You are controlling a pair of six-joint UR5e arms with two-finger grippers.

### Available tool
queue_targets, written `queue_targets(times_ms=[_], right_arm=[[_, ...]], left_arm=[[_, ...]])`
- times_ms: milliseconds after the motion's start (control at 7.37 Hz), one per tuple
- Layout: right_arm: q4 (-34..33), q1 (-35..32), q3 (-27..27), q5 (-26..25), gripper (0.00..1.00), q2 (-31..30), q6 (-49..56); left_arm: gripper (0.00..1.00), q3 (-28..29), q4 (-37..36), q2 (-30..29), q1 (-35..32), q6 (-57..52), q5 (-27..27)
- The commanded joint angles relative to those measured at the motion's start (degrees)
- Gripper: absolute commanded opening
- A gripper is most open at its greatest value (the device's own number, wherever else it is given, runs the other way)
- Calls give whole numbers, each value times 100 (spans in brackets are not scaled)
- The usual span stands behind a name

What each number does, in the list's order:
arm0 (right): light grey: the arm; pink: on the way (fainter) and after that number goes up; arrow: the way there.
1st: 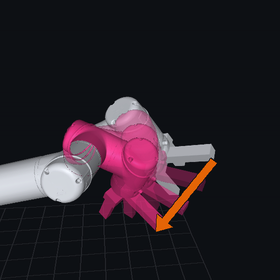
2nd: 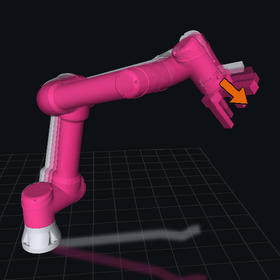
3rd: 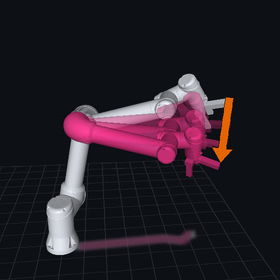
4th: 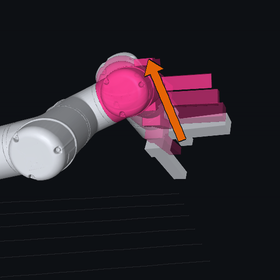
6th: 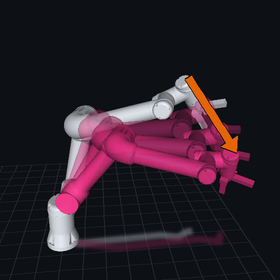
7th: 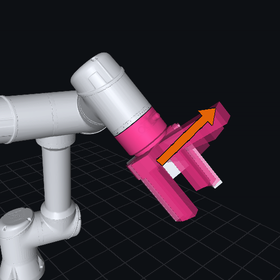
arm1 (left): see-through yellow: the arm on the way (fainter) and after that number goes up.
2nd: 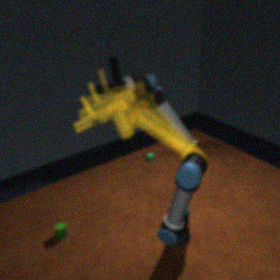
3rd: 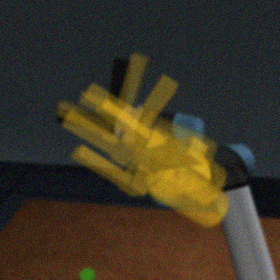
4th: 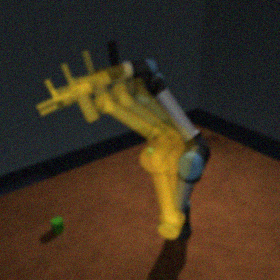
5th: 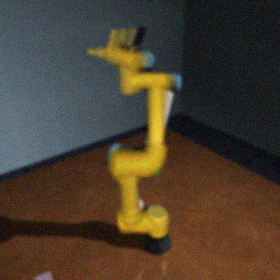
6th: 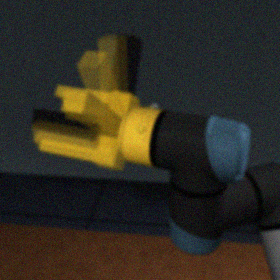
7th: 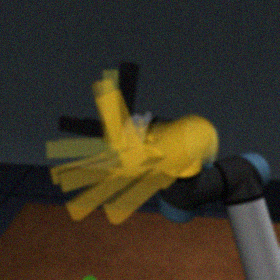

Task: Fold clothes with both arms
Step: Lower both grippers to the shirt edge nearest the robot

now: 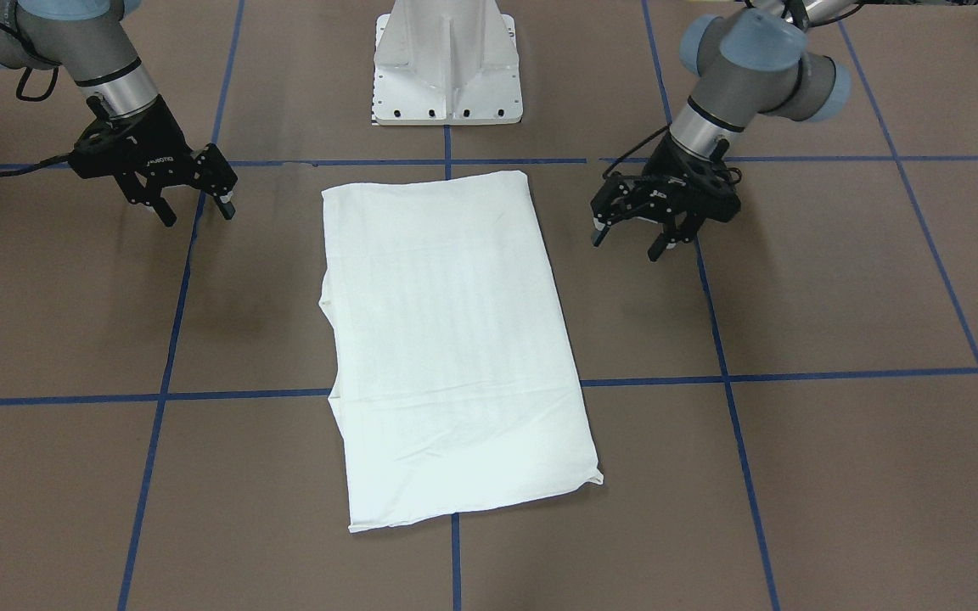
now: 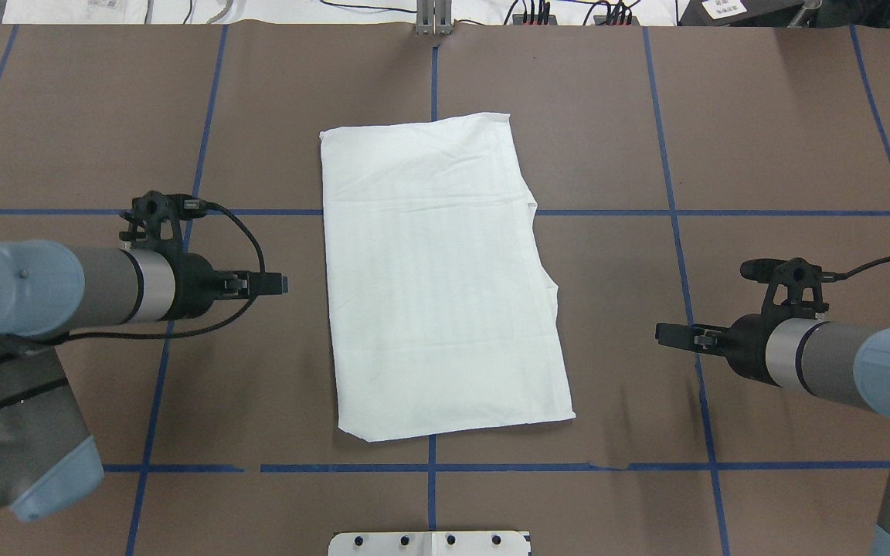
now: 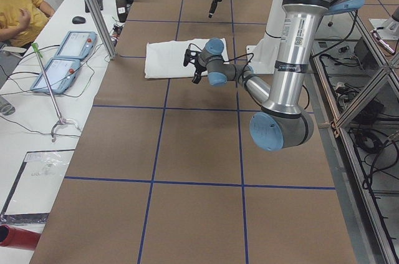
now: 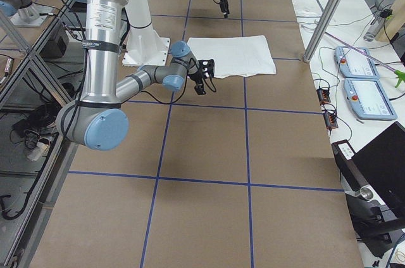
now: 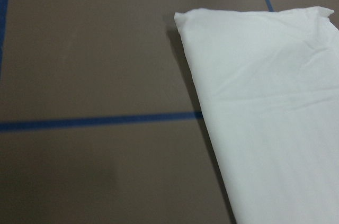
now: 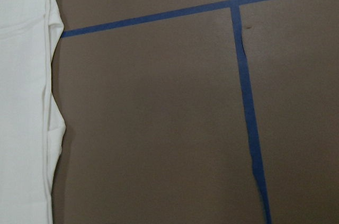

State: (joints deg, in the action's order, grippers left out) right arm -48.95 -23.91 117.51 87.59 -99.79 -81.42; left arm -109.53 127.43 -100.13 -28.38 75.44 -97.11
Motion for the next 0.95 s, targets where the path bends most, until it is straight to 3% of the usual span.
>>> queue_targets(times_ms=[0, 272, 543, 679, 815], right_arm=[[-209, 649, 262, -724, 100, -76, -671], [-1298, 809, 527, -831, 100, 343, -944], [-1529, 879, 501, -928, 100, 592, -954], [-1530, 888, 475, -963, 100, 592, -946], [-1530, 888, 431, -981, 100, 610, -945]], left_arm=[[100, -289, -420, 12, 1059, 1180, 691], [100, -158, -1776, -898, 1553, 1630, 799], [99, -16, -1889, -991, 1687, 1737, 825], [89, -16, -1889, -1000, 1670, 1737, 860], [88, -16, -1889, -1026, 1661, 1729, 1052]])
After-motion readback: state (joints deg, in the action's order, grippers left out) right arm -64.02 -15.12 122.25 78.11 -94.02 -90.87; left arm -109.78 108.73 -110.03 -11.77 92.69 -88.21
